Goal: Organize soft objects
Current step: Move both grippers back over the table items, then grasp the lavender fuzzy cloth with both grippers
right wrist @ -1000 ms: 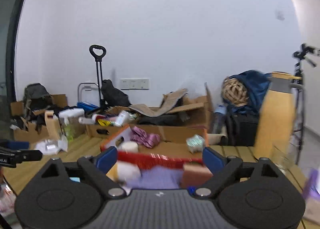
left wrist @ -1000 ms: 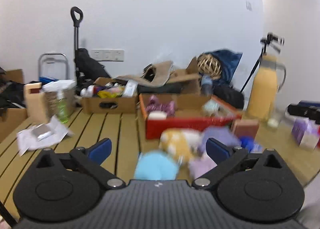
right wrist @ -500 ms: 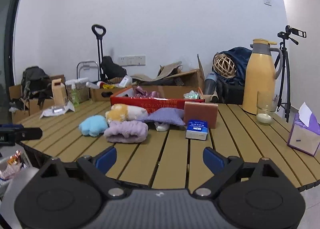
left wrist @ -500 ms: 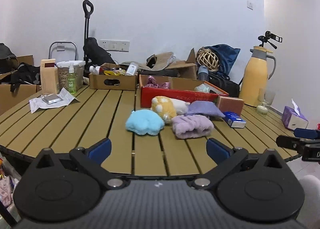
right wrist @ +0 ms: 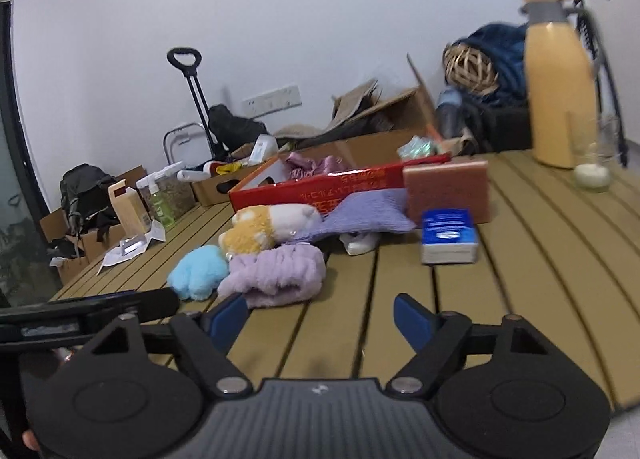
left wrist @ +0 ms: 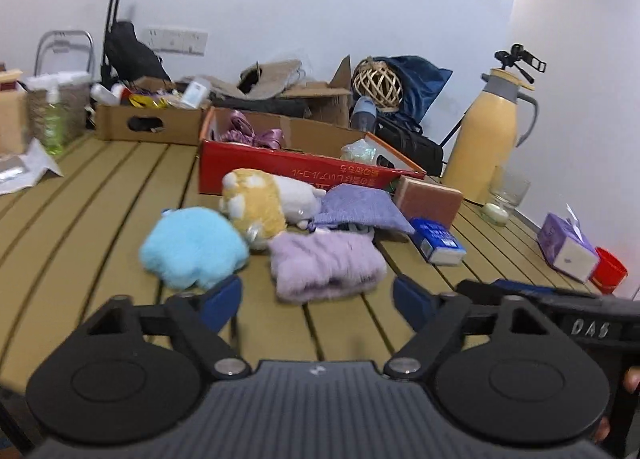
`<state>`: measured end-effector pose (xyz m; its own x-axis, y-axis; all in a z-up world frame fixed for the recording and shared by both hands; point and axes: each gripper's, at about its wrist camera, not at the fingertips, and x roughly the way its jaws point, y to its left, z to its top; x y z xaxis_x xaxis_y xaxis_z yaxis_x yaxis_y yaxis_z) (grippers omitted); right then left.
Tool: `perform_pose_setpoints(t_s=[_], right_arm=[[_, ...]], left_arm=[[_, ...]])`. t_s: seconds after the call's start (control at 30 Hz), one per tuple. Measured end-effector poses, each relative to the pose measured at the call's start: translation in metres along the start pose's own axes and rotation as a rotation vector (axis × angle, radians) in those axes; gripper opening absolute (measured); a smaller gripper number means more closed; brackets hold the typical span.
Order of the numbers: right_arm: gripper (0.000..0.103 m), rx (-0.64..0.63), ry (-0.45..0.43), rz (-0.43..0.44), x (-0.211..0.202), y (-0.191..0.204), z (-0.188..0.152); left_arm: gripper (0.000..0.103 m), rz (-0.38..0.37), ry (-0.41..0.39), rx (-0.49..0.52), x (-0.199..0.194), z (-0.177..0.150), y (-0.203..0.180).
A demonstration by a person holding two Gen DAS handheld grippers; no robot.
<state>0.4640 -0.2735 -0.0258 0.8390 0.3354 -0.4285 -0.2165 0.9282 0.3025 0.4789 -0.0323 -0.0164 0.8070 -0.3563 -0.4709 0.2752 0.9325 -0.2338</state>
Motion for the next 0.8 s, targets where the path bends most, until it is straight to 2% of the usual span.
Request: perform_pose_setpoints(t_s=[0.03, 0.1, 0.17, 0.23, 0.27, 0.3, 0.33, 0.47, 0.6, 0.8], right_arm=[[0.067, 0.0, 0.017, 0.009, 0.014, 0.0, 0.006], [0.062, -0.009, 0.044, 0.026, 0.04, 0.0, 0.017], [0.06, -0.025, 0.085, 0.044, 0.067, 0.001, 0.024], [0.043, -0.02, 0.118, 0.074, 0.09, 0.0, 0.028], [0.039, -0.008, 0.133, 0.096, 0.098, -0.001, 0.027], [0.029, 0.016, 0.146, 0.121, 0.106, -0.003, 0.025], [0.028, 0.036, 0.151, 0.128, 0.109, -0.006, 0.022], [0.026, 0.085, 0.138, 0.133, 0.11, -0.01, 0.02], [0.025, 0.06, 0.129, 0.134, 0.111, -0.012, 0.015], [0.023, 0.028, 0.112, 0.112, 0.099, -0.005, 0.012]], left_arm=[[0.073, -0.001, 0.009, -0.011, 0.012, 0.004, 0.002], [0.069, 0.008, 0.039, -0.046, 0.038, 0.012, 0.01], [0.066, -0.006, 0.06, -0.097, 0.055, 0.015, 0.02], [0.063, -0.049, 0.084, -0.164, 0.068, 0.013, 0.032], [0.055, -0.079, 0.108, -0.195, 0.074, 0.01, 0.038], [0.05, -0.093, 0.128, -0.214, 0.077, 0.008, 0.041], [0.044, -0.109, 0.139, -0.235, 0.08, 0.008, 0.045], [0.033, -0.113, 0.139, -0.251, 0.085, 0.008, 0.048], [0.029, -0.127, 0.14, -0.269, 0.088, 0.009, 0.051], [0.027, -0.127, 0.135, -0.233, 0.084, 0.008, 0.045]])
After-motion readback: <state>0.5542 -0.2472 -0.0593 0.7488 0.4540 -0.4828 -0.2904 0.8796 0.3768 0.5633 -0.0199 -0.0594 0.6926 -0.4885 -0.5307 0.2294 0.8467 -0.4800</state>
